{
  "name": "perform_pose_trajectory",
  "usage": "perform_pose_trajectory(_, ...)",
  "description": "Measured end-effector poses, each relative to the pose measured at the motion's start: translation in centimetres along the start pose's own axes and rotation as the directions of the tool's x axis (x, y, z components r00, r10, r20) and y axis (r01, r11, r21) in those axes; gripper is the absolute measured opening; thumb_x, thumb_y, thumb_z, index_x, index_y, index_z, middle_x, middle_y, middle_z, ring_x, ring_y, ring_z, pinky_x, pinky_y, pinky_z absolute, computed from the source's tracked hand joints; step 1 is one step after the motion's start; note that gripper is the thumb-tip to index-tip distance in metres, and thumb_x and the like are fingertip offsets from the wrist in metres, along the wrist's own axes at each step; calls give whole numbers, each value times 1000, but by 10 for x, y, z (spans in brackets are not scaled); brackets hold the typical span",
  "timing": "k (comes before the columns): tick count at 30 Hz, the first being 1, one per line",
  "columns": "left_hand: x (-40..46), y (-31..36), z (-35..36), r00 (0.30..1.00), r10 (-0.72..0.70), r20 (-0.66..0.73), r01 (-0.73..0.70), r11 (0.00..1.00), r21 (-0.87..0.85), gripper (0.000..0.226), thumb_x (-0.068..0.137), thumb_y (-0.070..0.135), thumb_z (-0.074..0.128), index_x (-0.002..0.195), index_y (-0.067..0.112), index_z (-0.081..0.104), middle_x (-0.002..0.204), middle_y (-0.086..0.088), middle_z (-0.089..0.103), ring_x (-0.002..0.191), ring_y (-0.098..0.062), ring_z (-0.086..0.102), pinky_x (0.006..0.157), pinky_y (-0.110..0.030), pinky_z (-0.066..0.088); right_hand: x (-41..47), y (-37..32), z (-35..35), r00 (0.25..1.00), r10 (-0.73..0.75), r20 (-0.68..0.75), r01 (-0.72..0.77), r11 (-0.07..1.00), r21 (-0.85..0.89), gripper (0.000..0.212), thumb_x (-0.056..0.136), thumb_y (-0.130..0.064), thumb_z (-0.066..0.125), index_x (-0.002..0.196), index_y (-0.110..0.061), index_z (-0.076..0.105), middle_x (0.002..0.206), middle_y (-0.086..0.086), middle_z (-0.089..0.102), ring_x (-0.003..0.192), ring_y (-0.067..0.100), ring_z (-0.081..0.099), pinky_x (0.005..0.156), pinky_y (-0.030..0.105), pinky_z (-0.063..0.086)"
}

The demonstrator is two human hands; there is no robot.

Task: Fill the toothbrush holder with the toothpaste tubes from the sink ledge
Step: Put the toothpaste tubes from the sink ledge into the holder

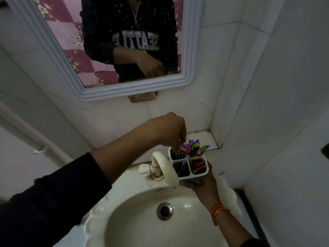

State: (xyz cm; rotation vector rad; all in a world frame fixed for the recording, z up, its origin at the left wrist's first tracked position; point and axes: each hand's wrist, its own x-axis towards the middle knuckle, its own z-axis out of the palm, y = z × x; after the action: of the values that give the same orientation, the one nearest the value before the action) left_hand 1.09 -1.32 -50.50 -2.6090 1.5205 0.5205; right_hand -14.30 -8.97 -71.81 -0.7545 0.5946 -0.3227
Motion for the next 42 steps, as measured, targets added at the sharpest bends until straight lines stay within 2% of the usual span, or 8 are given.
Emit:
perform_pose_trajectory(7,-6,29,2,990,-81,-116,93,990,104,37,74,20,85,108,14,70,100,-5,62,79,-19,63,69,-32,59,-3,1,-9,990,-126,58,138,911,-388,75,69,22,81,123,-25,55,122,10,65,98,9,73,65,31,64)
perform_pose_trajectory(11,-12,33,1,983,-118,-137,142,974,178,35,75,17,84,104,12,66,71,2,36,60,-14,47,57,-30,46,5,-1,-7,998,-46,40,55,955,-292,93,55,17,92,130,-17,48,122,6,64,99,-12,66,68,10,57)
perform_pose_trajectory(16,-5,44,32,990,-117,81,99,976,194,42,76,23,84,111,8,66,70,0,43,59,-14,51,64,-33,55,3,-2,-6,995,-68,80,85,966,-242,91,57,25,86,129,-15,49,123,9,63,95,-10,69,64,14,59)
perform_pose_trajectory(21,7,33,48,985,-118,125,121,992,-19,35,82,42,74,65,14,63,61,4,61,56,-10,58,54,-24,47,-4,-7,-5,989,-106,100,131,946,-298,46,93,22,55,112,-19,62,97,7,77,80,3,76,53,22,61)
perform_pose_trajectory(26,6,-39,49,949,-295,-109,203,841,-502,28,93,36,67,86,12,80,76,0,79,69,-11,76,75,-24,61,0,-2,-6,995,-95,33,100,954,-282,64,80,19,74,121,-27,59,117,3,71,93,3,74,61,28,64)
perform_pose_trajectory(30,5,-99,94,901,-431,-51,405,878,-256,28,91,18,62,115,11,75,116,-11,75,107,-26,70,95,-26,52,8,2,-9,1000,-20,23,23,993,-115,76,74,30,71,132,-16,53,124,10,64,91,0,73,58,24,62)
perform_pose_trajectory(33,3,-122,126,880,-462,110,474,868,-147,63,93,14,57,153,18,38,146,-16,52,129,-33,54,106,-30,44,11,5,-12,998,-38,55,44,992,-115,72,78,30,66,125,-24,58,124,10,66,96,13,75,60,34,64)
perform_pose_trajectory(42,25,-146,172,820,-573,3,556,794,-247,60,88,9,63,145,15,44,139,-16,50,123,-34,56,100,-40,48,11,10,-11,998,-54,30,57,991,-119,64,84,28,61,118,-27,60,124,11,65,91,13,77,58,33,64)
